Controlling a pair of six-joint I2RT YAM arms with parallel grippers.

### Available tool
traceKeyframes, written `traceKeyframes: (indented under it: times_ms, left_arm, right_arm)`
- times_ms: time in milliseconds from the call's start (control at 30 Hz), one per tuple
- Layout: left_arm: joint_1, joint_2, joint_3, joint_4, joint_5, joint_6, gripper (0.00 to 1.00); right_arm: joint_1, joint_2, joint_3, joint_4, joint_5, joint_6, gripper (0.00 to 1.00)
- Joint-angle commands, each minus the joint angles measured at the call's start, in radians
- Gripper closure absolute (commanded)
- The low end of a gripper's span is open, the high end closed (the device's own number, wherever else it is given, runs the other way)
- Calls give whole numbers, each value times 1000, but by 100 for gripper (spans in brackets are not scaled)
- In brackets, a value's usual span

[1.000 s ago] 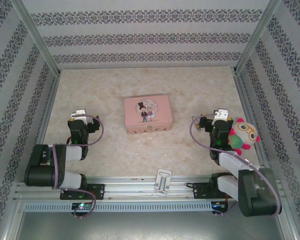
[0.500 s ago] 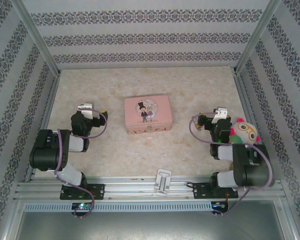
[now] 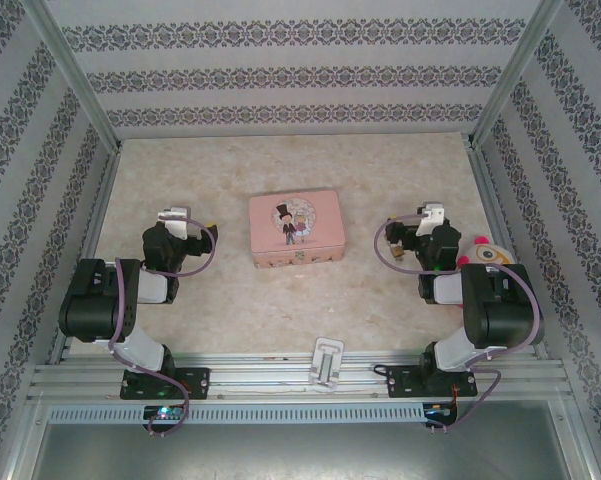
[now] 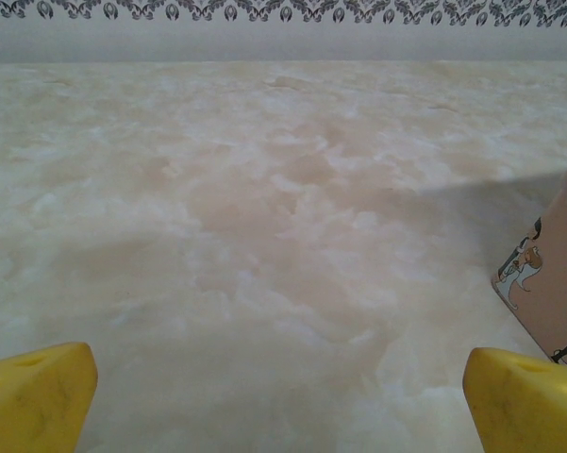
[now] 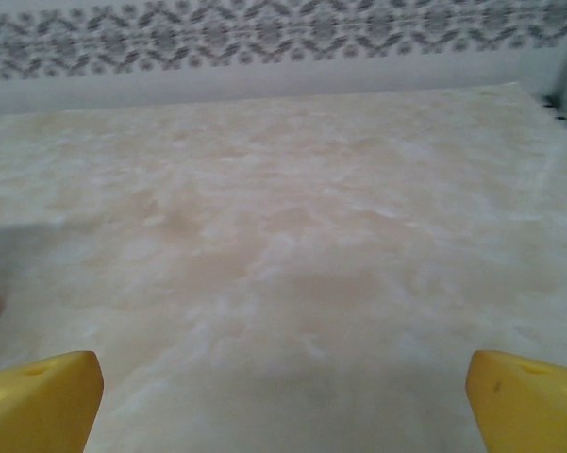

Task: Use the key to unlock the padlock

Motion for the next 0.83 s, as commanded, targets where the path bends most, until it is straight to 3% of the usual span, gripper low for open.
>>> traceKeyframes:
  times_ms: [0,800]
  left_arm:
    - [12,-7,2,-10,25,14,1]
    - [12,-7,2,-6,46,21,1]
  right_arm:
    - [5,-3,7,0,-128,-37,2]
    - [7,-6,7,-17,0,1,2]
